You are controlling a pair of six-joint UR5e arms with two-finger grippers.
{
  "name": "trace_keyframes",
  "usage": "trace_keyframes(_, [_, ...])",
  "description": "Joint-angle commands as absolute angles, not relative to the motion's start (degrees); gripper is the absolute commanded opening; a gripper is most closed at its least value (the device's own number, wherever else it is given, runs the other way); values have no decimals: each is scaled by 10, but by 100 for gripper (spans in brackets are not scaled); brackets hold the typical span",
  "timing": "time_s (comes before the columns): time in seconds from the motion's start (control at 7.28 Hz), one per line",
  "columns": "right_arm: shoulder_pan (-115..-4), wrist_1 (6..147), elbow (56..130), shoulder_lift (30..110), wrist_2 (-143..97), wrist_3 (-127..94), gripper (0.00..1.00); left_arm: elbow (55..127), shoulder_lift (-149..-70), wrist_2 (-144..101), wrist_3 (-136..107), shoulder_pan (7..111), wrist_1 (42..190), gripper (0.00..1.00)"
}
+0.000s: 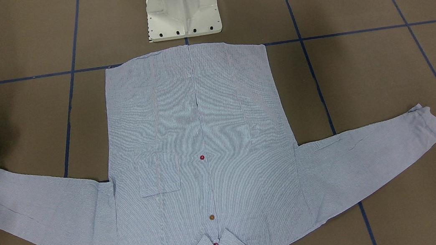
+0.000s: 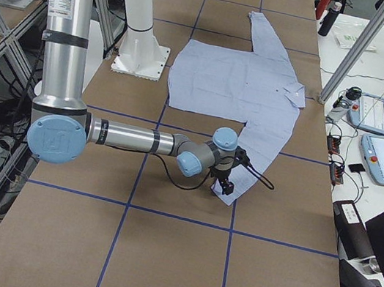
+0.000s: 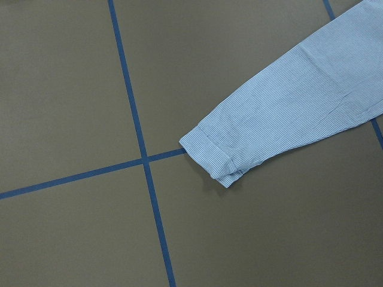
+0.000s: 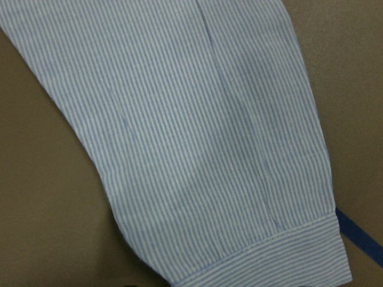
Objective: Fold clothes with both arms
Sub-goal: 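Lower the right gripper to the cuff of the sleeve nearest it and grasp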
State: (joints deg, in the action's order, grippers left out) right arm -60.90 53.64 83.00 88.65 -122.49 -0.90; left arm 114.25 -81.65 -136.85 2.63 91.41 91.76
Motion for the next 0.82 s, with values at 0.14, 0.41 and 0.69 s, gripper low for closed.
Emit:
trace_keyframes(0.14, [-606,536,821,886,-1223,-6,84,1143,-817,-1368,26,914,918,100])
trace_keyframes(0.41, [-604,536,821,886,-1223,-6,62,1143,-817,-1368,26,914,918,100])
trace_keyframes(0.69, [-604,537,821,884,-1224,-5,9,1144,-817,-1369,26,914,918,100])
